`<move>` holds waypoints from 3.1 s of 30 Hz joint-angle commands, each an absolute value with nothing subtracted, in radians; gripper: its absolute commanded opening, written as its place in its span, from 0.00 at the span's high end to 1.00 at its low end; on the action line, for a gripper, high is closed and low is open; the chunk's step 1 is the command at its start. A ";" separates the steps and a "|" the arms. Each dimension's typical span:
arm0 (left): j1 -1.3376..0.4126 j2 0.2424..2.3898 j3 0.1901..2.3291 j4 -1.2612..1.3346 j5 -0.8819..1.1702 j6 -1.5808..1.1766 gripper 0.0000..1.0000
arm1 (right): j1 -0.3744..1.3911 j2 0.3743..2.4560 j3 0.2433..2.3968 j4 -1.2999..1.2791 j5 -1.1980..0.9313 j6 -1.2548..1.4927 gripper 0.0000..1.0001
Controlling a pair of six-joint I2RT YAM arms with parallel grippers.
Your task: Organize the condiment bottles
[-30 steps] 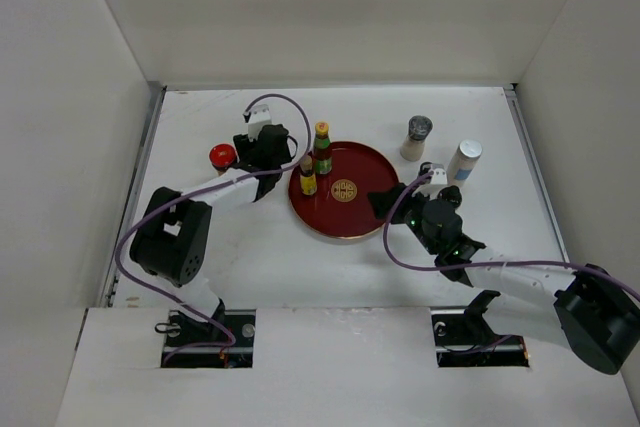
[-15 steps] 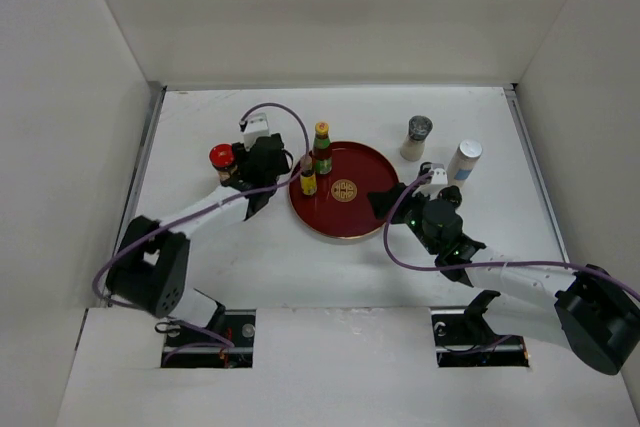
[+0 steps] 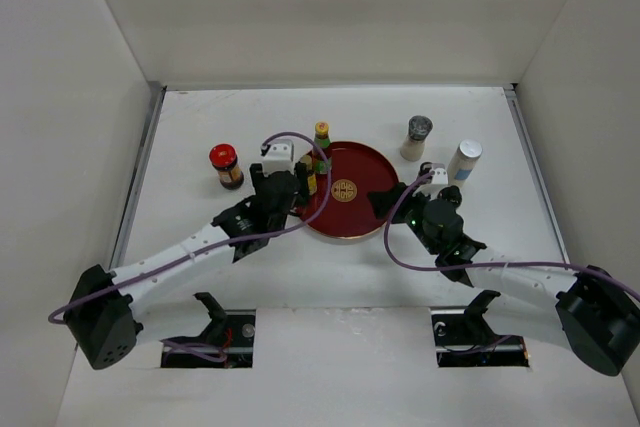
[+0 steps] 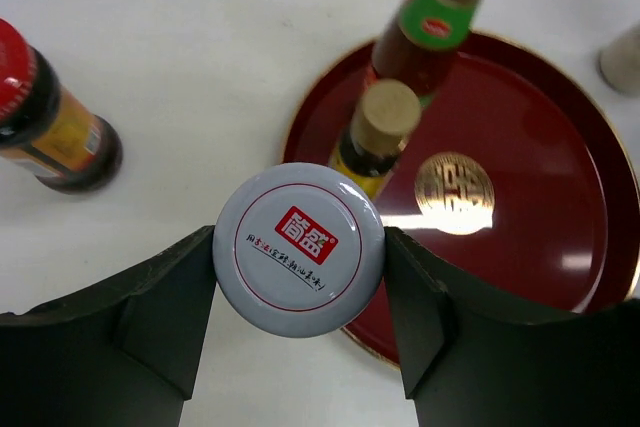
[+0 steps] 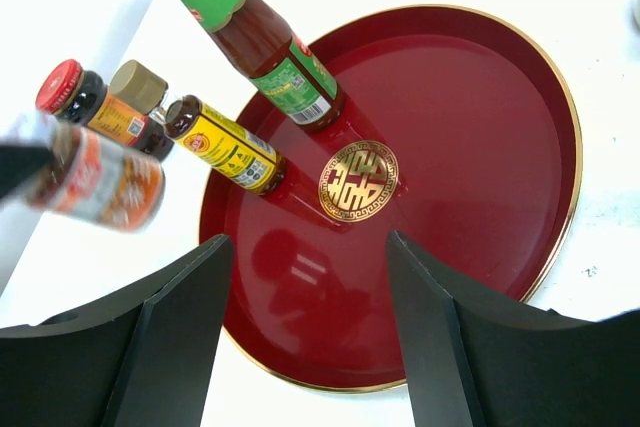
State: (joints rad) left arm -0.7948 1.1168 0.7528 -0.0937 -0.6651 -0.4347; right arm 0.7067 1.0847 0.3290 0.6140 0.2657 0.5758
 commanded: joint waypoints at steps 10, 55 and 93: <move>-0.958 1.288 0.842 0.092 -0.670 -0.463 0.74 | 0.702 1.048 0.318 0.678 0.276 0.571 0.31; -0.311 1.324 0.865 0.008 -0.666 -0.439 0.06 | 0.706 1.066 0.328 0.678 0.264 0.572 0.16; -0.809 0.994 1.104 0.004 -0.739 -0.325 0.72 | 0.691 0.979 0.287 0.678 0.325 0.586 0.15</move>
State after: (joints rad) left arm -0.7181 0.9482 1.0317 -0.1219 -0.7208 -0.3416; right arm 0.7048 1.0130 0.3027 0.6147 0.2790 0.5766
